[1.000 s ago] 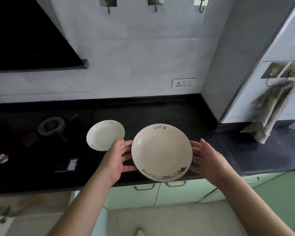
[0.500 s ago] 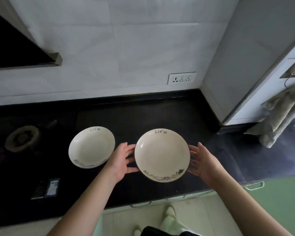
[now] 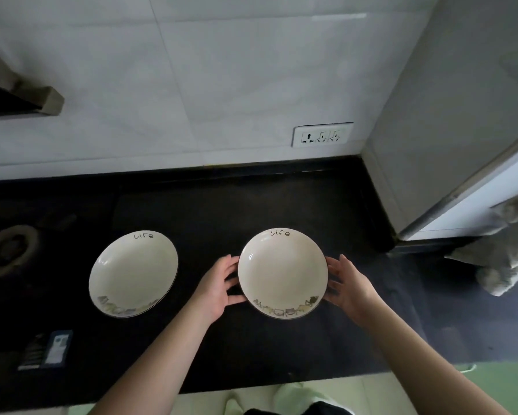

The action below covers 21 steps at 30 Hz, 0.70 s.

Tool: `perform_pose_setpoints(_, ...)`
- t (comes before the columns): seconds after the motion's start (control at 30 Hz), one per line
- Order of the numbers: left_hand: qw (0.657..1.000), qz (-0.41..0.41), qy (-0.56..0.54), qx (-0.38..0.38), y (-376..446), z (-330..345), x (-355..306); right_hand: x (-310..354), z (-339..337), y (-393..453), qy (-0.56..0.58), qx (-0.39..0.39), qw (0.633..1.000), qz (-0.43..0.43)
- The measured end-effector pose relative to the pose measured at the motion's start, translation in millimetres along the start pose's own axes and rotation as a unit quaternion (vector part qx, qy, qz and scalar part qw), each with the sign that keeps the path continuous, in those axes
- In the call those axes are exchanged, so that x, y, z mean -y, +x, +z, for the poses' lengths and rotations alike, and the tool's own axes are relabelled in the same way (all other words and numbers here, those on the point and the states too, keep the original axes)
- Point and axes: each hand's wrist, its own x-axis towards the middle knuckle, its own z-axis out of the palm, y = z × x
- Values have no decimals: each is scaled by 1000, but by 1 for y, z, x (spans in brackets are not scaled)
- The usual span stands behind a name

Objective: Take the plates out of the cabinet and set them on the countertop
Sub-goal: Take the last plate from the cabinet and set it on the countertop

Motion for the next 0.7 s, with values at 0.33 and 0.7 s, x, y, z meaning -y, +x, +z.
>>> perform_pose_setpoints(0.33,1000,-9,2,-8,15,22,-6,14,-16,30,-22,5,999,26)
perform_pose_setpoints(0.7,1000,-2,1,-27,23,33,-10,28,-13,37,-28,23,999,21)
